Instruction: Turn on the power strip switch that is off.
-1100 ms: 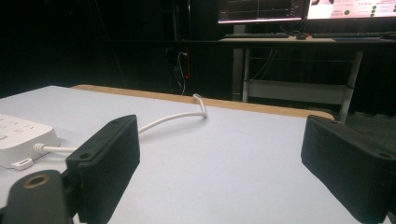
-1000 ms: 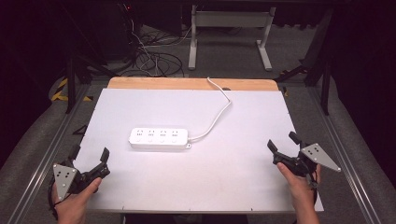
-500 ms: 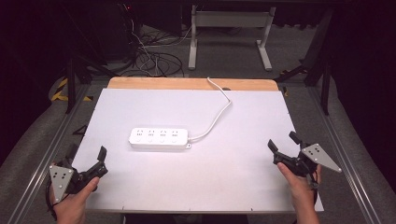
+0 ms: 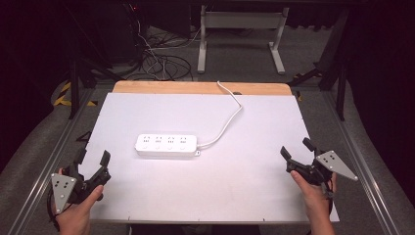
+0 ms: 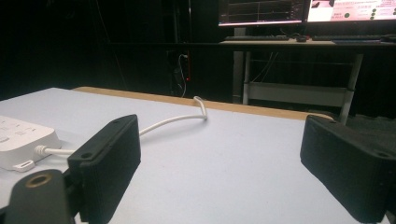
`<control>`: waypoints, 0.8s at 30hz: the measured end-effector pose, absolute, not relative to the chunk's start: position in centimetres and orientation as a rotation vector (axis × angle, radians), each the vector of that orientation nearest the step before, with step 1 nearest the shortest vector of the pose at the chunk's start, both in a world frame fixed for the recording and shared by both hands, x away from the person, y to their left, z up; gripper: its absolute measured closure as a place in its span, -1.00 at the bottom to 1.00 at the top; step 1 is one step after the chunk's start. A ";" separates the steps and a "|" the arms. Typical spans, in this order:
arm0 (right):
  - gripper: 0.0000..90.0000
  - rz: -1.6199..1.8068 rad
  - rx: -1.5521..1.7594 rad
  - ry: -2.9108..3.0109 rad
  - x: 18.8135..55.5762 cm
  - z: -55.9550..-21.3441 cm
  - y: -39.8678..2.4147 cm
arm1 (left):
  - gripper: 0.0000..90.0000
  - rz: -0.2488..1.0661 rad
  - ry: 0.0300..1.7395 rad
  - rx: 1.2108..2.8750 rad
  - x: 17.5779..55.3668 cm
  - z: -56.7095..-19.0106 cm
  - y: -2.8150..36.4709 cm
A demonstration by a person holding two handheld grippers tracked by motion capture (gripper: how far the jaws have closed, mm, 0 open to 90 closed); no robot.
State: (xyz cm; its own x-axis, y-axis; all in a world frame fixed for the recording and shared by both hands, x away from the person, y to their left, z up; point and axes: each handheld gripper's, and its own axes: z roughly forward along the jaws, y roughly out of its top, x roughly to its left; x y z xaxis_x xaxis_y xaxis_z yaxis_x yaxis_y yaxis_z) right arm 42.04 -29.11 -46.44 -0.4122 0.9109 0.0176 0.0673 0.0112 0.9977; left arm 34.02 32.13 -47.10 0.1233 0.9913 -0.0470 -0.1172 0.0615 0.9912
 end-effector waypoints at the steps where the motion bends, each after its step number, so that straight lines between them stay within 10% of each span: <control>1: -0.71 1.485 1.026 1.568 42.1 -46.4 -29.1 | -0.41 1.135 1.059 1.134 34.0 -47.0 32.1; 24: -0.71 1.500 1.026 1.577 42.0 -46.4 -28.9 | -0.21 1.095 1.062 1.191 34.0 -44.9 31.1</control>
State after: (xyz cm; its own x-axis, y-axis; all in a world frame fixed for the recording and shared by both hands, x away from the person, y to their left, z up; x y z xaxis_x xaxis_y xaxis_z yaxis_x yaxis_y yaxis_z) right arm 42.02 -28.87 -46.41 -0.4251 0.9049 0.0232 0.0682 0.0064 0.9977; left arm 33.96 31.13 -44.94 0.1571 0.9868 -0.0400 -0.0706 0.0516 0.9962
